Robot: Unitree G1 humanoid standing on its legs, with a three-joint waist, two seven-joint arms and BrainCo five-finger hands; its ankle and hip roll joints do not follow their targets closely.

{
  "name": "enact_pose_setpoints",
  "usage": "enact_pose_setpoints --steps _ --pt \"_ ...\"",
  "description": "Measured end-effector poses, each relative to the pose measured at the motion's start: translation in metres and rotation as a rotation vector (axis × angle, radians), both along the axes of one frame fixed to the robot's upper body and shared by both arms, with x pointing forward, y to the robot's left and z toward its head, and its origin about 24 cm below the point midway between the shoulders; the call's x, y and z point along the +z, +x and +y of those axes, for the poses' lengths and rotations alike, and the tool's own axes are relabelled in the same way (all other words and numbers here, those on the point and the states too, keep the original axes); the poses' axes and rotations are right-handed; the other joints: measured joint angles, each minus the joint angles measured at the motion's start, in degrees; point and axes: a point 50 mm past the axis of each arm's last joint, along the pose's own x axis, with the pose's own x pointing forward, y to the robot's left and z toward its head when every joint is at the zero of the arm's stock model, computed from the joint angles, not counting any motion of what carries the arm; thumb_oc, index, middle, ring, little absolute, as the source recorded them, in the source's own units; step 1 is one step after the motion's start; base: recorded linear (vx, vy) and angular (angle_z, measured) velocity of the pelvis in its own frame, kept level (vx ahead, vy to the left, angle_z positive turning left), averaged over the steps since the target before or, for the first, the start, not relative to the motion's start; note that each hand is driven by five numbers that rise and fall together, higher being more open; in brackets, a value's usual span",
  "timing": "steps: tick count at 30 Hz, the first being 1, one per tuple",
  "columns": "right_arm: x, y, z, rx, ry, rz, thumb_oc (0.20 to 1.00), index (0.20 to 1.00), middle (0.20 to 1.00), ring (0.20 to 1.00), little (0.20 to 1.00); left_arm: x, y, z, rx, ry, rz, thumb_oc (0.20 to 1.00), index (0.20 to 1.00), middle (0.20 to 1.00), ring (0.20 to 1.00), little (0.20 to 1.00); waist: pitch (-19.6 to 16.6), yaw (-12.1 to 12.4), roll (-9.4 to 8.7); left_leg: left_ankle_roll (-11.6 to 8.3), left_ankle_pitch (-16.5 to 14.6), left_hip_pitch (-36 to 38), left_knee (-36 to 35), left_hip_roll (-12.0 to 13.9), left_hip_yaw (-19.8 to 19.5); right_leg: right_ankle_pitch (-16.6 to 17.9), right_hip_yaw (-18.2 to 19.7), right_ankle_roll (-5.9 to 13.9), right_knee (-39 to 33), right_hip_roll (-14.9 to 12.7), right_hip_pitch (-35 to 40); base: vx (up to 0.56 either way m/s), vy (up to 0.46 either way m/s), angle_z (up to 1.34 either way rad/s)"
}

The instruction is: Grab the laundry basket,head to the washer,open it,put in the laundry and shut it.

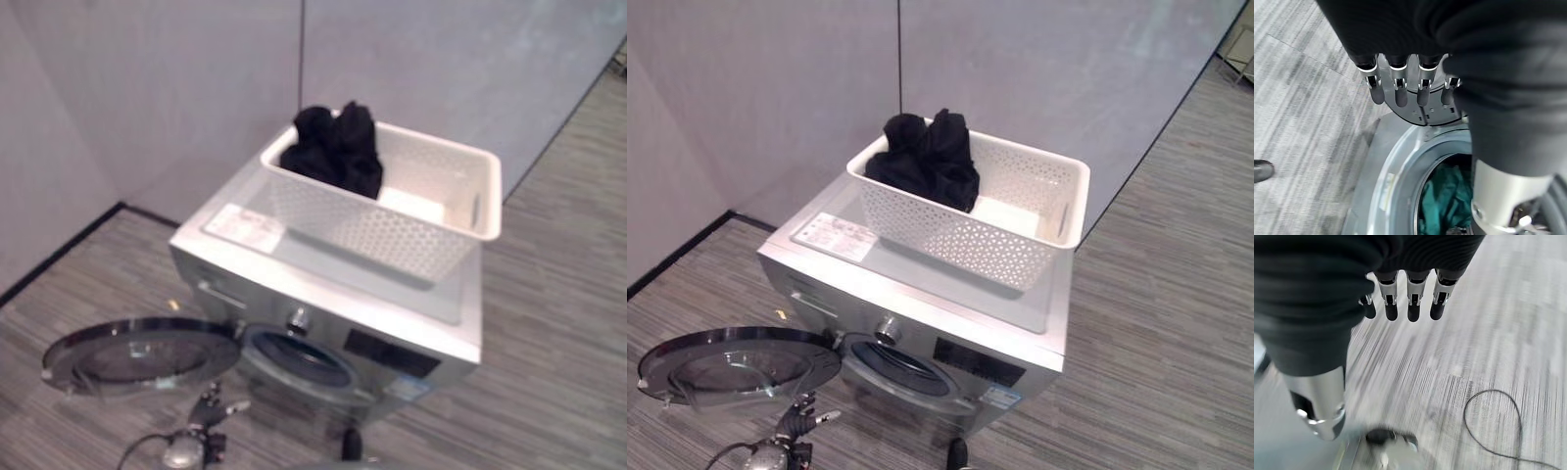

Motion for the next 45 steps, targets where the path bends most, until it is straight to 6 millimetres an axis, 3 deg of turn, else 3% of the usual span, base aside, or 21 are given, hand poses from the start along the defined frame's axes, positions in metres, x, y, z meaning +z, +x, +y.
enact_pose_setpoints --steps 2,4,6,7,9,11,12,13,16,19,21,22,23,26,28,30,32,34,36,40,45 --pt "0.010 0.001 -0.022 -0.066 -0.056 -0.039 1.000 1.000 1.000 1.000 1.000 0.000 -0.002 0.003 0.005 0.004 0.005 1.000 1.000 1.000 1.000 1.000 -0.03 -0.12 0.06 0.00 0.09 0.04 -0.31 -0.06 0.24 0.66 0.52 0.11 -0.43 0.17 0.02 -0.02 0.000 -0.14" --pt "0.041 0.025 -0.064 -0.088 -0.186 -0.203 1.000 1.000 1.000 1.000 1.000 0.000 -0.008 0.008 0.021 0.005 0.015 1.000 1.000 1.000 1.000 1.000 0.04 -1.06 0.35 0.00 0.24 0.43 -0.84 -0.12 0.98 1.59 1.01 -0.28 -0.42 0.31 -0.13 0.01 0.011 -0.16" --pt "0.106 0.064 -0.105 0.002 -0.407 -0.468 1.000 1.000 1.000 1.000 1.000 -0.002 -0.015 0.011 0.064 0.006 0.029 1.000 1.000 1.000 1.000 1.000 0.02 -2.37 1.54 0.12 0.32 1.33 -1.52 -0.15 1.50 1.63 1.77 -0.26 -0.43 0.50 0.10 0.00 0.014 -0.17" --pt "0.166 0.089 -0.127 0.069 -0.593 -0.656 1.000 1.000 1.000 1.000 1.000 -0.003 -0.016 0.013 0.094 0.002 0.031 1.000 1.000 1.000 1.000 1.000 -0.21 -3.19 2.13 0.12 0.31 1.33 -1.54 -0.33 1.62 1.78 2.20 -0.30 -0.43 0.50 -0.01 -0.03 0.005 -0.12" --pt "0.228 0.109 -0.146 0.116 -0.818 -0.805 1.000 1.000 1.000 1.000 1.000 -0.004 -0.012 0.014 0.106 0.006 0.026 1.000 1.000 1.000 1.000 1.000 -0.23 -3.30 1.62 0.09 0.34 1.30 -1.53 -0.29 1.57 1.86 2.29 -0.34 -0.42 0.56 0.05 0.00 0.000 0.00" --pt "0.259 0.119 -0.151 0.125 -0.929 -0.867 1.000 1.000 1.000 1.000 1.000 -0.004 -0.009 0.013 0.098 0.008 0.024 1.000 1.000 1.000 1.000 1.000 -0.32 -3.26 0.60 -0.05 0.44 1.22 -1.50 -0.10 1.61 1.73 2.24 -0.21 -0.43 0.69 0.00 0.00 0.000 0.00" --pt "0.291 0.132 -0.139 0.175 -1.007 -0.964 1.000 1.000 1.000 1.000 1.000 -0.004 -0.008 0.012 0.104 0.003 0.023 1.000 1.000 1.000 1.000 1.000 -0.08 -3.21 0.57 -0.14 0.49 1.28 -1.52 -0.15 1.65 1.50 2.24 0.03 -0.43 0.70 -0.03 0.06 0.001 -0.12" --pt "0.348 0.149 -0.101 0.350 -1.159 -1.213 1.000 1.000 1.000 1.000 1.000 -0.007 -0.012 0.008 0.103 -0.006 0.048 1.000 1.000 1.000 1.000 1.000 0.32 -3.96 0.86 -0.12 0.47 1.42 -1.71 -0.20 2.09 1.50 2.59 -0.11 -0.44 0.72 -0.17 0.05 0.001 -0.06" --pt "0.393 0.169 -0.076 0.454 -1.281 -1.399 1.000 1.000 1.000 1.000 1.000 -0.009 -0.009 0.006 0.081 -0.002 0.060 1.000 1.000 1.000 1.000 1.000 -0.48 -3.44 -0.48 -0.23 0.56 1.30 -1.52 -0.02 1.93 1.43 2.39 -0.18 -0.44 0.86 -0.10 0.01 -0.011 0.01" --pt "0.427 0.192 -0.052 0.533 -1.299 -1.567 1.000 1.000 1.000 1.000 1.000 -0.010 -0.009 0.002 0.032 0.006 0.074 1.000 1.000 1.000 1.000 1.000 -0.94 -2.59 -1.42 -0.43 0.77 1.11 -1.46 0.08 1.71 1.46 2.11 -0.21 -0.47 0.86 -0.18 0.00 -0.023 0.07" --pt "0.436 0.203 -0.040 0.622 -1.285 -1.612 1.000 1.000 1.000 1.000 1.000 -0.010 -0.010 0.001 0.029 0.002 0.076 1.000 1.000 1.000 1.000 1.000 -1.22 -1.43 -1.84 -0.53 0.84 0.93 -1.47 0.22 1.37 1.49 1.71 -0.28 -0.44 0.86 -0.08 -0.01 -0.037 0.07" --pt "0.443 0.229 -0.025 0.708 -1.183 -1.650 1.000 1.000 1.000 1.000 1.000 -0.012 -0.015 -0.001 0.004 0.008 0.099 1.000 1.000 1.000 1.000 1.000 -1.40 -1.03 -1.99 -0.57 0.82 1.01 -1.37 0.25 1.57 1.86 1.79 -0.57 -0.45 1.00 -0.20 0.00 0.000 0.00" --pt "0.458 0.251 -0.016 0.854 -1.138 -1.590 1.000 1.000 1.000 1.000 1.000 -0.012 -0.013 -0.003 -0.017 0.005 0.098 1.000 1.000 1.000 1.000 1.000 -1.27 0.18 -2.26 -0.60 0.86 0.74 -1.33 0.27 1.40 2.07 1.47 -0.76 -0.44 0.97 -0.23 0.00 0.000 0.00" --pt "0.483 0.270 -0.003 0.945 -1.078 -1.582 1.000 1.000 1.000 1.000 1.000 -0.011 -0.012 0.002 -0.031 0.022 0.099 1.000 1.000 1.000 1.000 1.000 -1.09 1.59 -3.74 -0.74 0.93 0.03 -1.31 0.55 1.06 2.08 1.36 -0.78 -0.44 1.26 -0.77 -0.02 -0.019 0.07" --pt "0.498 0.293 0.028 1.108 -1.007 -1.547 1.000 1.000 1.000 1.000 1.000 -0.012 -0.022 0.011 -0.007 0.034 0.124 1.000 1.000 1.000 1.000 1.000 -0.78 1.50 -6.29 -0.91 1.04 -0.94 -1.11 0.42 1.62 2.49 1.78 -1.04 -0.43 1.30 -2.02 -0.04 -0.059 -0.13" --pt "0.511 0.318 0.052 1.241 -0.982 -1.446 1.000 1.000 1.000 1.000 1.000 -0.012 -0.023 0.016 0.016 0.036 0.135 1.000 1.000 1.000 1.000 1.000 -0.53 0.71 -7.01 -0.99 1.05 -1.08 -0.81 0.43 2.08 2.85 1.77 -1.06 -0.45 1.33 -2.24 -0.02 -0.044 -0.14" --pt "0.526 0.322 0.055 1.261 -0.979 -1.399 1.000 1.000 1.000 1.000 1.000 -0.008 -0.016 0.023 0.022 0.039 0.105 1.000 1.000 1.000 1.000 1.000 -0.91 1.08 -8.47 -1.34 1.23 -2.68 -0.64 0.59 2.07 2.28 2.00 -0.32 -0.80 1.40 -4.03 -0.01 -0.013 0.03" --pt "0.531 0.322 0.061 1.275 -0.952 -1.424 1.000 1.000 1.000 1.000 1.000 -0.007 -0.014 0.025 0.030 0.041 0.100 1.000 1.000 1.000 1.000 1.000 -1.09 1.45 -9.63 -1.60 1.42 -3.07 -0.68 0.74 1.97 2.96 1.92 -1.25 -0.48 1.60 -4.44 -0.02 -0.036 0.00" --pt "0.535 0.332 0.086 1.345 -0.873 -1.437 1.000 1.000 1.000 1.000 1.000 -0.011 -0.024 0.025 0.067 0.022 0.131 1.000 1.000 1.000 1.000 1.000 -1.24 1.51 -10.21 -1.63 1.39 -3.57 -0.67 0.79 2.33 2.47 1.99 -0.73 -0.84 1.58 -4.88 0.00 -0.072 -0.04" --pt "0.522 0.350 0.086 1.373 -0.828 -1.290 1.000 1.000 1.000 1.000 1.000 -0.009 -0.021 0.030 0.101 0.014 0.112 1.000 1.000 1.000 1.000 1.000 -1.18 2.17 -11.64 -2.00 1.27 -6.13 0.46 1.04 1.50 2.27 1.08 -0.53 -0.83 1.57 -6.53 -0.01 -0.045 0.10" --pt "0.511 0.360 0.086 1.381 -0.799 -1.211 1.000 1.000 1.000 1.000 1.000 -0.010 -0.027 0.032 0.134 0.004 0.114 1.000 1.000 1.000 1.000 1.000 0.30 3.79 -11.64 -2.53 0.93 -7.24 1.07 1.51 1.27 3.26 0.78 -1.86 -0.45 2.09 -7.21 -0.03 -0.062 0.02"
